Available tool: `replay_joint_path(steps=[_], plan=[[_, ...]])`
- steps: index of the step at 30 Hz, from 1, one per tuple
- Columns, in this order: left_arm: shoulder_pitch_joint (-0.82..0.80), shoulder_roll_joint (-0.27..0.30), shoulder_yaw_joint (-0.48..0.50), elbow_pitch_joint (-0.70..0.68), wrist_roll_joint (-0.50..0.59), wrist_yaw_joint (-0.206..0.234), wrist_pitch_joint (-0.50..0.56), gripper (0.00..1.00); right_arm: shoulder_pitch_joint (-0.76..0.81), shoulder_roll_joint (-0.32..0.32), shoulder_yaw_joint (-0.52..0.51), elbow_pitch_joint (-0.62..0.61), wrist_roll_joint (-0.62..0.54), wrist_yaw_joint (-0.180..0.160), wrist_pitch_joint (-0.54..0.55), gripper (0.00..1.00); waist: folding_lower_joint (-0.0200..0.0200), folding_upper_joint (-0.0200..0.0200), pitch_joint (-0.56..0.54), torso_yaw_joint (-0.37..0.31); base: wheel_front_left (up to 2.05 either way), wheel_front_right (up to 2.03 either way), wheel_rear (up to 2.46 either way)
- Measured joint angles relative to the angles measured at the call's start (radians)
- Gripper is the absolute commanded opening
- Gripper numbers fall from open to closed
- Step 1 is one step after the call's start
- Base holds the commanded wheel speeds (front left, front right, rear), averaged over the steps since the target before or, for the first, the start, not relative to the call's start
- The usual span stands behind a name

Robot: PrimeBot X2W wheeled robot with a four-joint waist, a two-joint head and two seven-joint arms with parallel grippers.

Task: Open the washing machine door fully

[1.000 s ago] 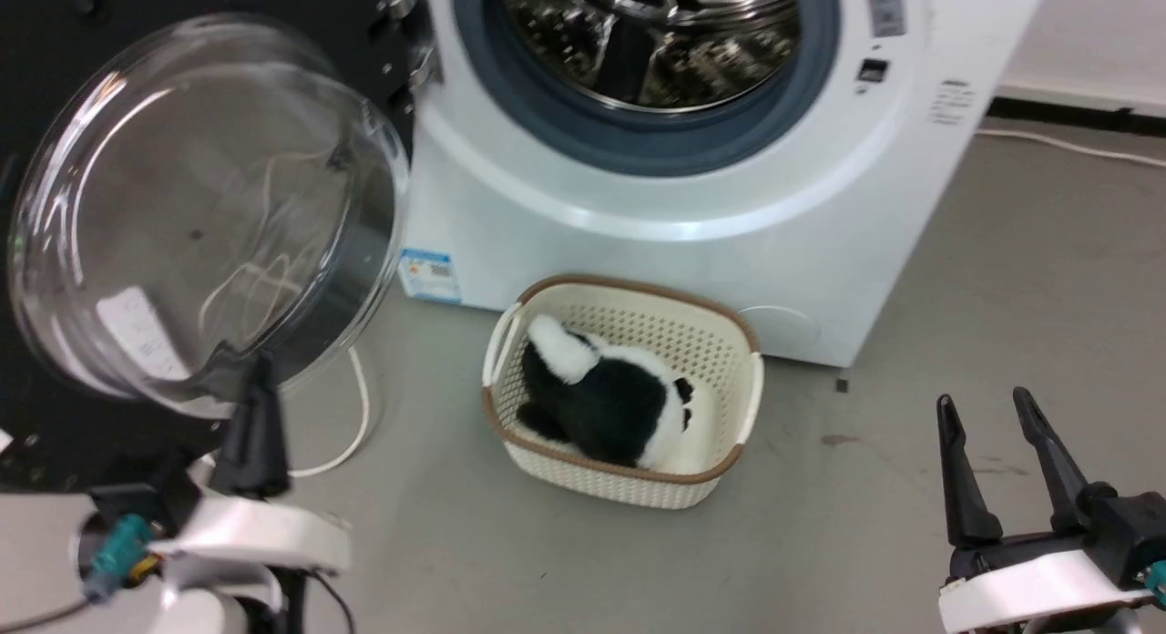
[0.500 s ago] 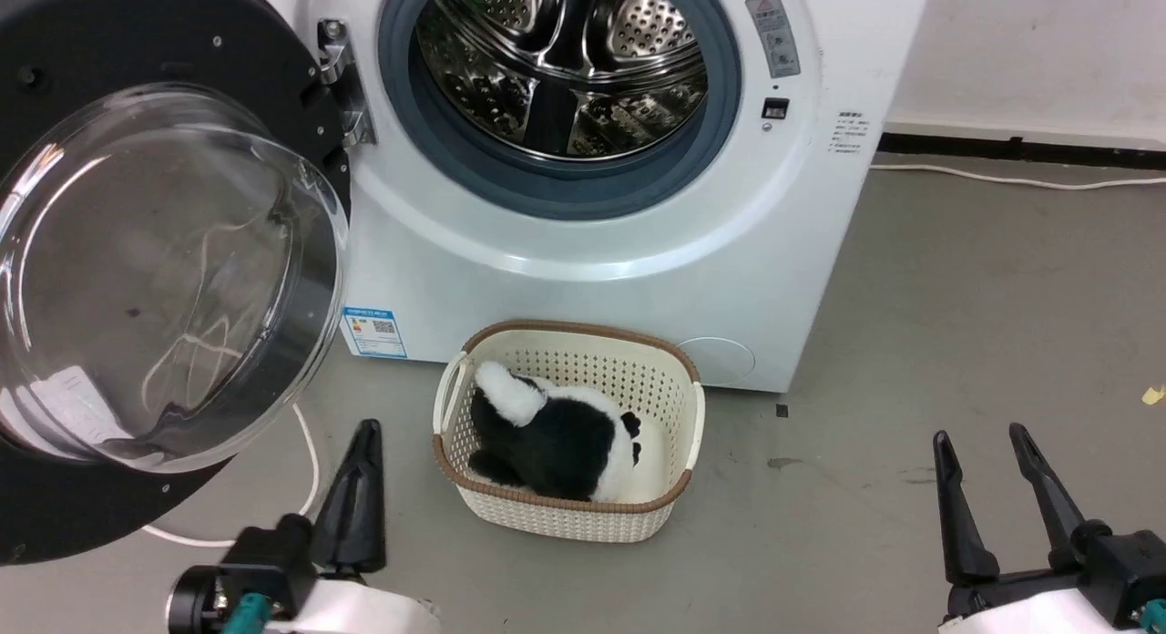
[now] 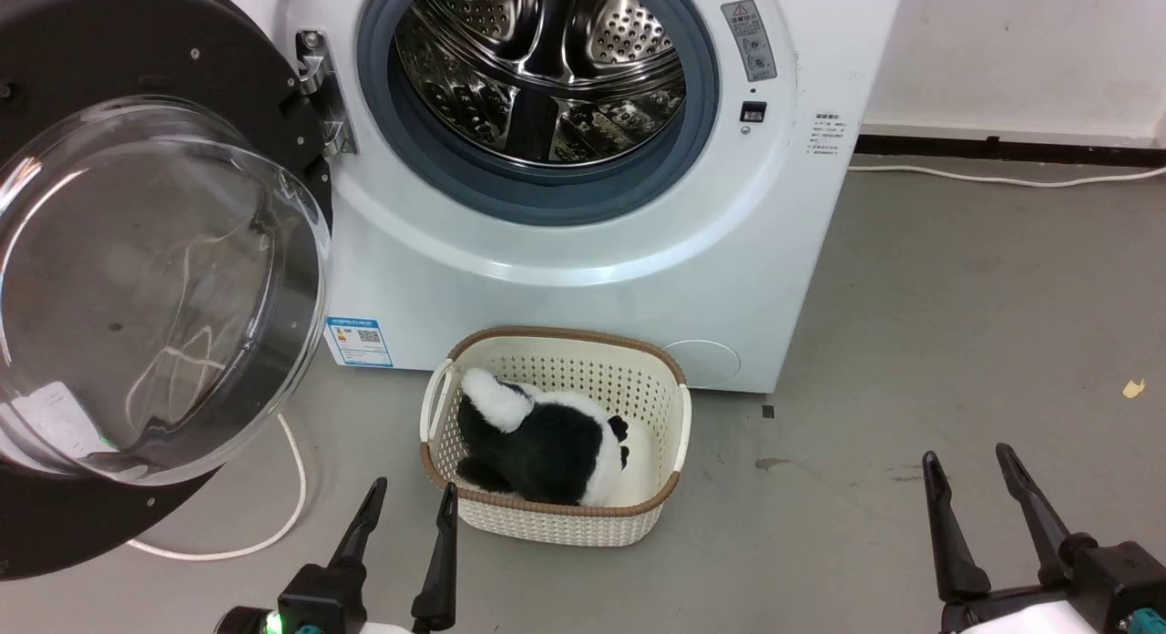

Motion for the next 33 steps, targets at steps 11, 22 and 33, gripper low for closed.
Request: replay_joint_path(steps=[11, 22, 33], plan=[[-0.005, -0.021, 0.015, 0.021, 0.007, -0.006, 0.000, 1.00, 0.000, 0.000, 0.003, 0.015, 0.001, 0.000, -0.001, 1.00, 0.0000, 0.0000, -0.004, 0.004, 0.00, 0.00, 0.00], [-0.005, -0.027, 0.026, 0.030, 0.015, -0.007, 0.000, 1.00, 0.000, 0.000, 0.010, 0.024, 0.006, 0.000, -0.004, 1.00, 0.0000, 0.0000, -0.005, 0.007, 0.00, 0.00, 0.00], [-0.005, -0.031, 0.030, 0.030, 0.014, -0.012, 0.000, 0.00, -0.001, 0.000, 0.014, 0.026, 0.008, 0.000, -0.004, 0.00, 0.0000, 0.0000, -0.001, 0.011, 0.00, 0.00, 0.00]])
